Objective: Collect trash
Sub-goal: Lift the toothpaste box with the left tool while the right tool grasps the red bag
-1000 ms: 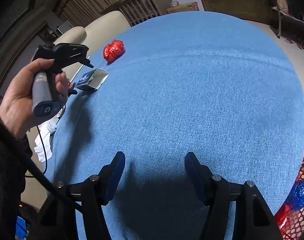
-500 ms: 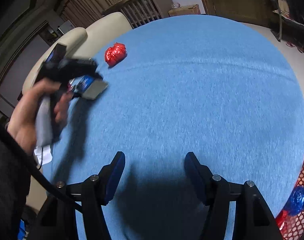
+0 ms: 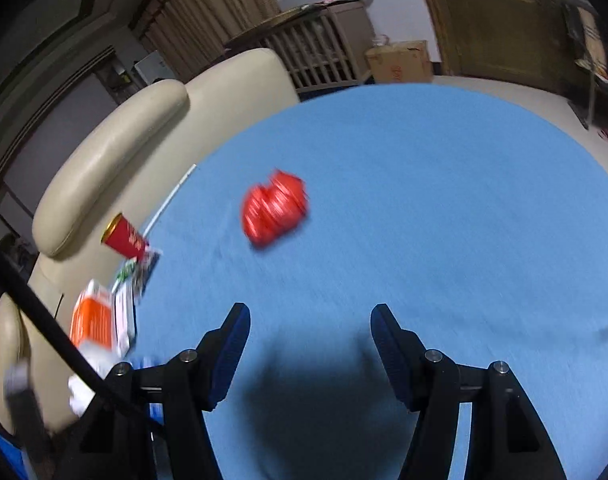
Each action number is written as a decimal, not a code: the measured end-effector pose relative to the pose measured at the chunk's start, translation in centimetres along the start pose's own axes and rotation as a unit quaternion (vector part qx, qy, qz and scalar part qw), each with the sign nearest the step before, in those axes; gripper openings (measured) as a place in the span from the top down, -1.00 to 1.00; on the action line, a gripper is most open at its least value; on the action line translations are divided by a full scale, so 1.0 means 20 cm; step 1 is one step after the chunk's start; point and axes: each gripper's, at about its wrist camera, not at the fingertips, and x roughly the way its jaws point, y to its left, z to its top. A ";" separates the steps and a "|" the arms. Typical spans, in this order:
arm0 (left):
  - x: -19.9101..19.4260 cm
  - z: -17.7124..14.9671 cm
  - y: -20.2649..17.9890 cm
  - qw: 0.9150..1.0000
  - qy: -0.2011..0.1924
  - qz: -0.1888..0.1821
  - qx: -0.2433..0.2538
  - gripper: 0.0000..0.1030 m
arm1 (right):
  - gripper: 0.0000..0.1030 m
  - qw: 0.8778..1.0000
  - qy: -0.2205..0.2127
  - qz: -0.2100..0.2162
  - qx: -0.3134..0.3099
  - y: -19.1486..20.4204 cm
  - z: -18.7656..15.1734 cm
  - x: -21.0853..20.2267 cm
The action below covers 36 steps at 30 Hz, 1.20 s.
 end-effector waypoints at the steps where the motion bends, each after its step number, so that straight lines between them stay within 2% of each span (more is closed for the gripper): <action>1: -0.01 -0.02 0.01 1.000 -0.001 0.000 0.000 -0.37 | -0.29 1.000 0.004 -0.001 0.000 0.05 0.06 0.07; 5: -0.01 -0.01 0.01 1.000 -0.003 -0.009 -0.001 -0.35 | -0.29 1.000 0.011 -0.022 -0.003 0.16 0.24 0.30; 9: -0.02 -0.04 0.01 1.000 0.001 -0.016 -0.002 -0.32 | -0.29 0.998 0.020 -0.046 0.026 0.20 0.36 0.49; 12: 0.00 -0.03 0.03 1.000 0.001 -0.020 -0.006 -0.32 | -0.29 0.995 0.038 -0.089 0.002 0.23 0.40 0.62; 14: 0.01 -0.02 0.03 1.000 0.000 -0.023 -0.004 -0.29 | -0.29 0.995 0.053 -0.084 0.005 0.23 0.41 0.68; 16: 0.01 0.00 0.04 0.999 0.000 -0.033 -0.008 -0.27 | -0.14 0.995 0.056 -0.087 -0.007 0.24 0.41 0.69; 21: 0.02 0.01 0.05 0.999 -0.003 -0.044 -0.014 -0.27 | -0.09 0.994 0.050 -0.080 -0.053 0.26 0.35 0.56; 25: 0.01 0.01 0.04 0.999 -0.008 -0.042 0.009 -0.26 | -0.10 0.993 0.050 -0.063 -0.089 0.22 0.23 0.35; 28: -0.02 -0.01 0.04 0.998 -0.009 -0.048 0.027 -0.26 | -0.10 0.988 0.079 -0.049 -0.121 0.18 0.09 0.19; 33: -0.03 -0.03 0.02 0.997 0.010 -0.055 0.060 -0.26 | -0.10 0.977 0.130 -0.055 -0.161 0.06 -0.21 -0.08; 36: 0.00 -0.03 -0.02 0.996 0.025 -0.043 0.080 -0.30 | -0.10 0.970 0.152 -0.071 -0.174 0.01 -0.35 -0.14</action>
